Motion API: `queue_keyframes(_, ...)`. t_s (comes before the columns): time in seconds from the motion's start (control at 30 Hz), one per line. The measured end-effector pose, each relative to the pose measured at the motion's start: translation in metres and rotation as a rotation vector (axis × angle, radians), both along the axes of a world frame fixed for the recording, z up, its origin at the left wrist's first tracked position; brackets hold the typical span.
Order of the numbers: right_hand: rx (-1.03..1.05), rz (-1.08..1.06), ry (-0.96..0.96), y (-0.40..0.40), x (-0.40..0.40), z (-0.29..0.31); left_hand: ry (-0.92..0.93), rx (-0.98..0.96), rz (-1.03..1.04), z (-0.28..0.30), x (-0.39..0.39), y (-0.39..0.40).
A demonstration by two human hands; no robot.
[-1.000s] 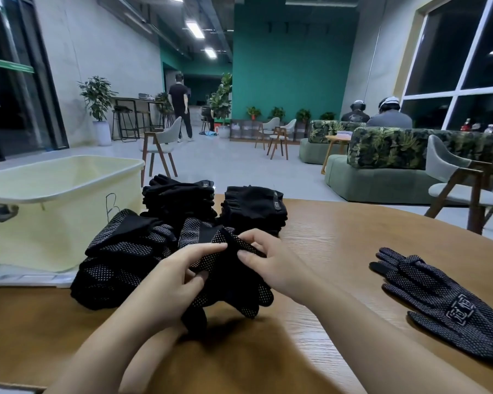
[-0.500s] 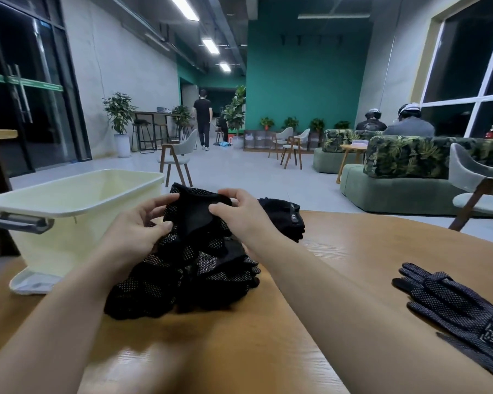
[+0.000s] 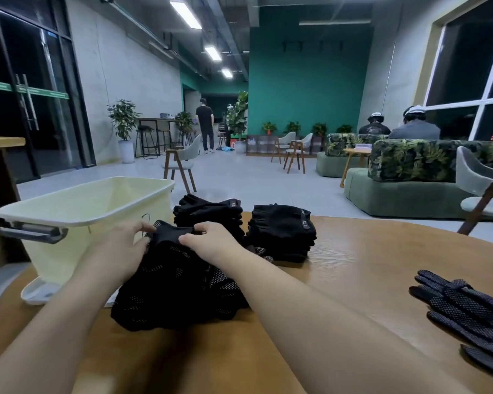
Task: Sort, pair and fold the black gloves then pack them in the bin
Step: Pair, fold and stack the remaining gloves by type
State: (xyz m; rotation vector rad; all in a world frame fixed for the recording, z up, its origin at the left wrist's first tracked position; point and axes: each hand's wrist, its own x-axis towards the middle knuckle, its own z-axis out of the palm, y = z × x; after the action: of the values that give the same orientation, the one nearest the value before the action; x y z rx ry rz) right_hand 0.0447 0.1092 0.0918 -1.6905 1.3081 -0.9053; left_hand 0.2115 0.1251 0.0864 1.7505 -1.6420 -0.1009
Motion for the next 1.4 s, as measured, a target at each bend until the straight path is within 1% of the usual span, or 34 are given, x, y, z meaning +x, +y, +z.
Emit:
queue_keyframes(0.07, -0.009, 0.027, 0.037, -0.001, 0.002, -0.002, -0.041, -0.018, -0.105, -0.002, -0.008, 0.004)
queue_keyframes(0.13, -0.018, 0.040, 0.086, -0.001, 0.003, -0.006, -0.027, 0.072, -0.226, -0.011, -0.019, 0.007)
queue_keyframes(0.17, -0.032, 0.044, 0.113, -0.002, 0.002, -0.009, -0.060, 0.131, -0.253, -0.019, -0.022, 0.008)
queue_keyframes(0.23, -0.082, 0.046, 0.165, 0.001, -0.003, -0.015, -0.168, 0.178, -0.238, -0.033, -0.025, 0.008)
queue_keyframes(0.3, -0.143, 0.032, 0.193, 0.009, -0.012, -0.019, -0.219, 0.178, -0.219, -0.036, -0.027, 0.008)
queue_keyframes(0.37, -0.209, 0.013, 0.206, 0.019, -0.024, -0.023, -0.307, 0.132, -0.165, -0.032, -0.033, 0.009)
queue_keyframes(0.43, -0.291, -0.001, 0.212, 0.026, -0.040, -0.027, -0.396, 0.028, -0.110, -0.030, -0.042, 0.011)
queue_keyframes(0.5, -0.359, -0.005, 0.216, 0.033, -0.054, -0.030, -0.381, -0.112, -0.132, -0.029, -0.058, 0.021)
queue_keyframes(0.57, -0.407, -0.020, 0.199, 0.038, -0.069, -0.036, -0.313, -0.211, -0.206, -0.032, -0.078, 0.029)
queue_keyframes(0.67, -0.454, -0.064, 0.168, 0.048, -0.095, -0.044, -0.236, -0.292, -0.288, -0.036, -0.111, 0.037)
queue_keyframes(0.8, -0.481, -0.149, 0.168, 0.064, -0.135, -0.053, -0.169, -0.320, -0.355, -0.046, -0.153, 0.045)
queue_keyframes(1.0, -0.443, -0.345, 0.256, 0.088, -0.203, -0.071, -0.185, -0.259, -0.406, -0.063, -0.216, 0.059)
queue_keyframes(1.07, -0.431, -0.401, 0.304, 0.097, -0.224, -0.073, -0.187, -0.182, -0.418, -0.069, -0.234, 0.064)
queue_keyframes(1.2, -0.403, -0.498, 0.404, 0.117, -0.262, -0.076, -0.161, 0.035, -0.479, -0.085, -0.253, 0.072)
queue_keyframes(1.3, -0.343, -0.545, 0.448, 0.134, -0.286, -0.081, -0.247, 0.113, -0.533, -0.095, -0.252, 0.076)
queue_keyframes(1.4, -0.378, -0.647, 0.500, 0.150, -0.306, -0.089, -0.358, 0.082, -0.611, -0.095, -0.252, 0.078)
